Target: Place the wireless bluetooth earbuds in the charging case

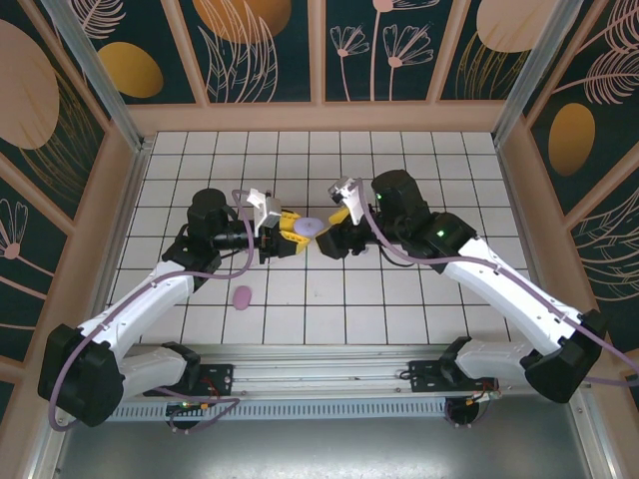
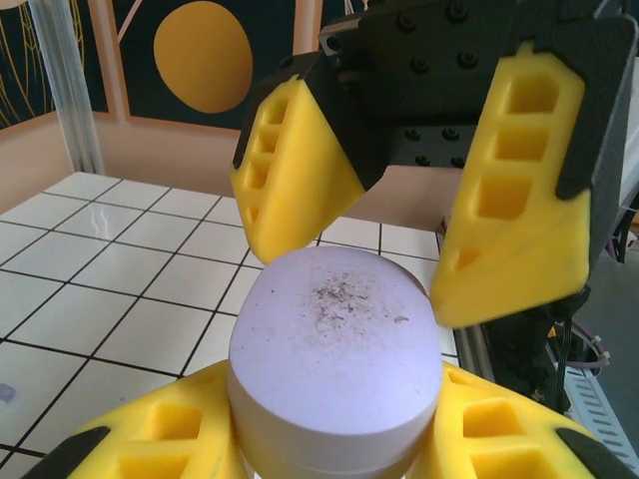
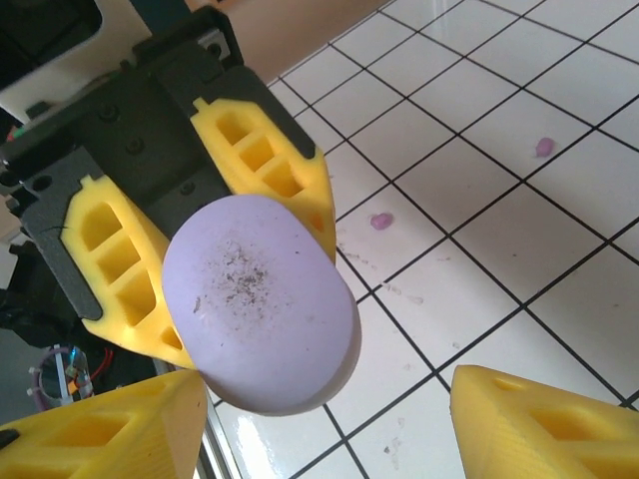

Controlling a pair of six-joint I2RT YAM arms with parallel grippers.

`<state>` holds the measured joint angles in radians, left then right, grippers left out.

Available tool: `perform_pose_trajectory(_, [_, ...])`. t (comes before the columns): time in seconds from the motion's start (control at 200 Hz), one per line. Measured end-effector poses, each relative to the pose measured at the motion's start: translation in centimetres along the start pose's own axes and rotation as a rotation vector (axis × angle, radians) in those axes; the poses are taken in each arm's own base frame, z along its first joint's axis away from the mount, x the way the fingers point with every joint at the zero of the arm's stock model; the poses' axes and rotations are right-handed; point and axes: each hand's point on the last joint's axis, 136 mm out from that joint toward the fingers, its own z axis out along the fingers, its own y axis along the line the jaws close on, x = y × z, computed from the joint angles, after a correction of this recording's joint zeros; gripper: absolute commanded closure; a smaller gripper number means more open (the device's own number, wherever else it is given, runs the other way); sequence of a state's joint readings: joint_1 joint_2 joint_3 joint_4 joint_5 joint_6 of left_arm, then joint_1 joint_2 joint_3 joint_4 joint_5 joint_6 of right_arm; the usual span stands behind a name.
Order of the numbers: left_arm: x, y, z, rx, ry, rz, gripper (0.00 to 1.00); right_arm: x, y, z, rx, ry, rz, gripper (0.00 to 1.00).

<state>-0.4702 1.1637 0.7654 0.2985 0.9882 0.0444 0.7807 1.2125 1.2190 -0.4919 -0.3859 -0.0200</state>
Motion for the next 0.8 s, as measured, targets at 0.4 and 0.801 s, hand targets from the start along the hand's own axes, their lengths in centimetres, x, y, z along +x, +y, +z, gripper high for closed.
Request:
perform_pose_trajectory(0.4, [0.1,0.3,-0.1,-0.012,0.003,-0.016,0.98,0.4,-0.7,0.6,0.052,0.022,0.001,0.38])
perform_pose_trajectory(0.801, [0.2,1.2,-0.4,-0.056,0.001,-0.024,1.00,-0.2,-3.4,-0.3,0.102,-0.008,0.123,0.39])
